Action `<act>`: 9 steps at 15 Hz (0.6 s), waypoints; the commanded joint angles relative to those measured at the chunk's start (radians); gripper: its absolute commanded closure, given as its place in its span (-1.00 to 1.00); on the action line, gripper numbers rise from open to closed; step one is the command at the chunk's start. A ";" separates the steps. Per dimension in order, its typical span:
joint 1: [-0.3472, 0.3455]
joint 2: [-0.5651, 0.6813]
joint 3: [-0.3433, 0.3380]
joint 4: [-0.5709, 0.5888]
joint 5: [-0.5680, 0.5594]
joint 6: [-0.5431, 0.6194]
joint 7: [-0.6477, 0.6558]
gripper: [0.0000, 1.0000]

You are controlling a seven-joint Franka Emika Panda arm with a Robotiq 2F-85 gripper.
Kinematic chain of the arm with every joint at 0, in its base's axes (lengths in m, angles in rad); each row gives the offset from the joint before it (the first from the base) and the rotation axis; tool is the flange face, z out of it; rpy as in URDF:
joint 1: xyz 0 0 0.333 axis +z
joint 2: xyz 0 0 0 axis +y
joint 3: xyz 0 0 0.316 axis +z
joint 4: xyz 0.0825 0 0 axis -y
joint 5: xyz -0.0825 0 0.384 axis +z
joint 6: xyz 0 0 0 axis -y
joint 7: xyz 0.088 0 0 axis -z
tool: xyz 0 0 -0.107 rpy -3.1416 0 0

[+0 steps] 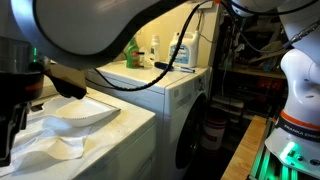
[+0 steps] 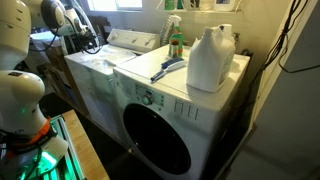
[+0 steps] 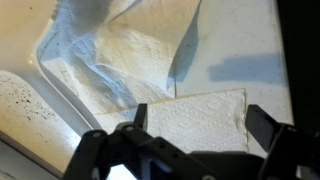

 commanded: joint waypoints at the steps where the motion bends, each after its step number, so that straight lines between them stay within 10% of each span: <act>1: 0.005 0.069 0.006 0.053 0.028 0.047 -0.055 -1.00; 9: 0.000 0.217 0.034 0.174 0.032 0.164 -0.232 -1.00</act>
